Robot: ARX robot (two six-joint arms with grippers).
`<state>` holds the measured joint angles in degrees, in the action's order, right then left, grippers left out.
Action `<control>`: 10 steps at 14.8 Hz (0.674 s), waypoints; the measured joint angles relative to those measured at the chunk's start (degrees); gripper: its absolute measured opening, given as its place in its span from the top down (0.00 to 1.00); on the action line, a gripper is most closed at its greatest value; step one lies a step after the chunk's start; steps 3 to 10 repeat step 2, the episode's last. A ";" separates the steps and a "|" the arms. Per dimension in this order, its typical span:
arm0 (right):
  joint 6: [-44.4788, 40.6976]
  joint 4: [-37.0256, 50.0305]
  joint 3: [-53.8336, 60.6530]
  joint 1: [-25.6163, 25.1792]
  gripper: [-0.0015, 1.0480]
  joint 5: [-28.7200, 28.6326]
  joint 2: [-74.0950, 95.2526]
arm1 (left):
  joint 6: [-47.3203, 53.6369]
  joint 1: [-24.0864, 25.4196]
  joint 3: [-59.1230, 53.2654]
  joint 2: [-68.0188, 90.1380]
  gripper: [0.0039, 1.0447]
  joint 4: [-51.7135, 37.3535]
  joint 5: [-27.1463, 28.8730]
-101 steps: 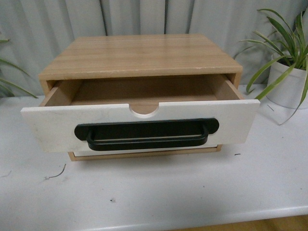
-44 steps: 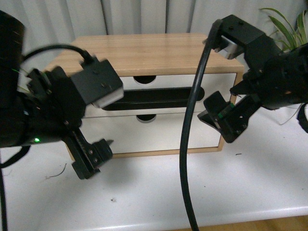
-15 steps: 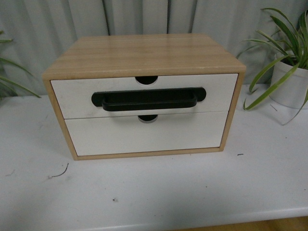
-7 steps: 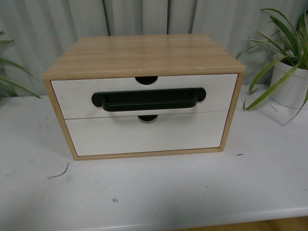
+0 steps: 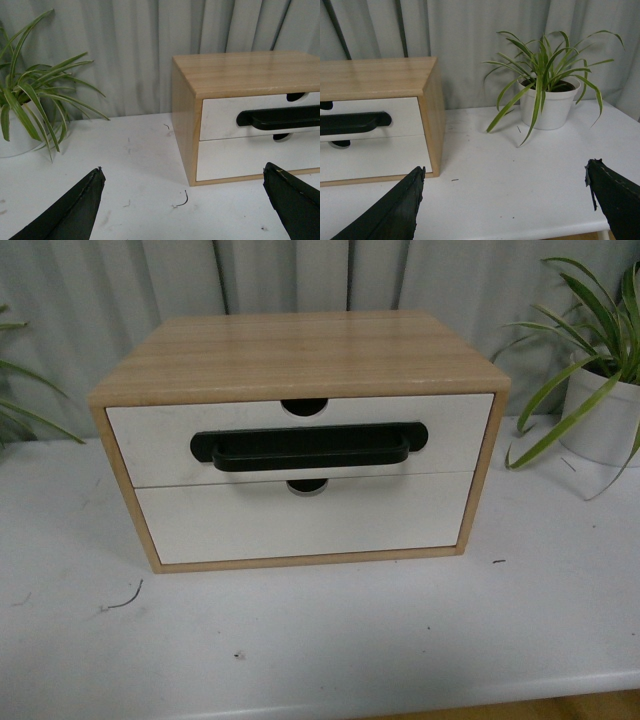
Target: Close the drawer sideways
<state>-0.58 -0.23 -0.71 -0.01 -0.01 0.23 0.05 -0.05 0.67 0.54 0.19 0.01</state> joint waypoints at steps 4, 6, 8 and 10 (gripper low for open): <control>0.00 0.00 0.00 0.00 0.06 0.00 0.00 | -0.02 0.00 0.00 0.00 0.06 0.00 0.00; 0.00 0.00 0.00 0.00 0.06 0.00 0.00 | -0.02 0.00 0.00 0.00 0.06 0.00 0.00; 0.00 0.00 0.00 0.00 0.06 0.00 0.00 | -0.02 0.00 0.00 0.00 0.06 0.00 0.00; 0.00 0.00 0.00 0.00 0.06 0.00 0.00 | -0.02 0.00 0.00 0.00 0.06 0.00 0.00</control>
